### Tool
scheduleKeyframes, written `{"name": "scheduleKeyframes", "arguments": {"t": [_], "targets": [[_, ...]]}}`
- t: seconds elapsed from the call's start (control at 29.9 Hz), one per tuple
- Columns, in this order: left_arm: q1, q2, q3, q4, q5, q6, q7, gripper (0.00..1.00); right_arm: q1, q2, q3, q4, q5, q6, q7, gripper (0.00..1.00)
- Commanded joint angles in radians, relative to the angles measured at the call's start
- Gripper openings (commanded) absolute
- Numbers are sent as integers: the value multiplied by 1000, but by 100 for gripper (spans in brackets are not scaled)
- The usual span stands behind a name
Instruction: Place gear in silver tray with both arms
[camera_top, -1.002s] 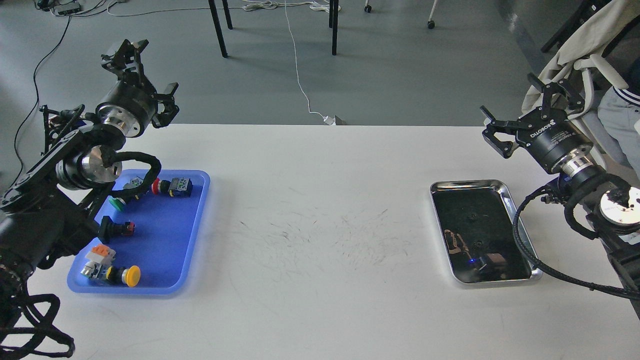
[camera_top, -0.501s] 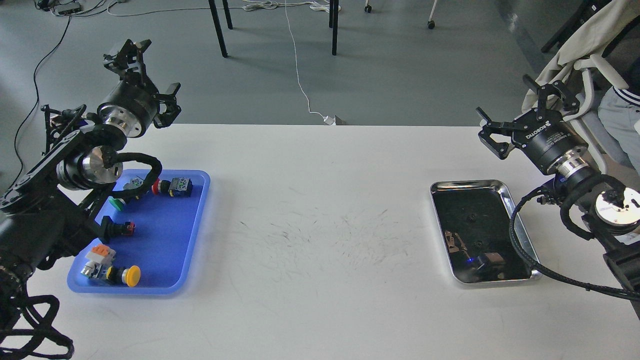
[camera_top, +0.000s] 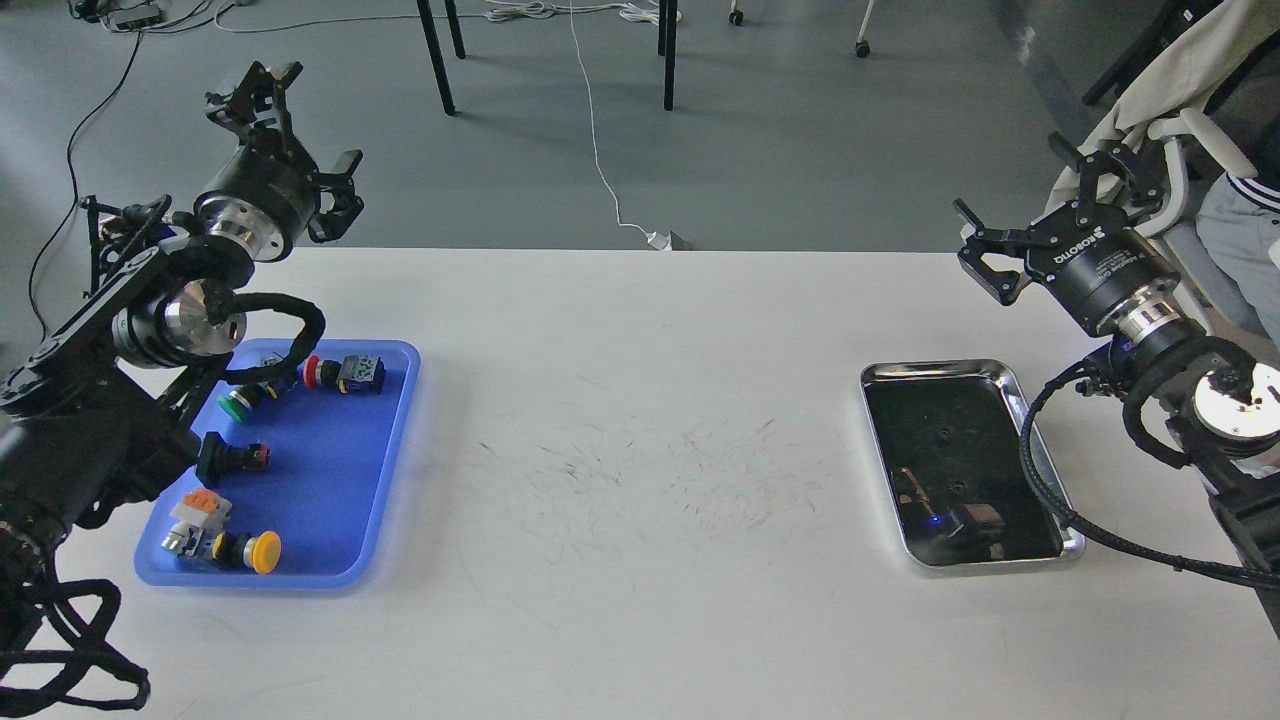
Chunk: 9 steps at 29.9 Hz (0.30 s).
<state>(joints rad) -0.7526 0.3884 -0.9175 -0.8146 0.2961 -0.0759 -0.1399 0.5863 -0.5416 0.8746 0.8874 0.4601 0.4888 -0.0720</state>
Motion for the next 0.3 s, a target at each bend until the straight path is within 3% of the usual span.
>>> {"name": "scheduleKeyframes", "arguments": {"t": [0.0,0.27], "targets": [[-1,-2,-1,0,0,1,-3,98,-6,-1,0,-5,0,0,0,99],[-4,7,-1,0,0,2,-3,98,-6,0,3,2,0,0,0,99]]}}
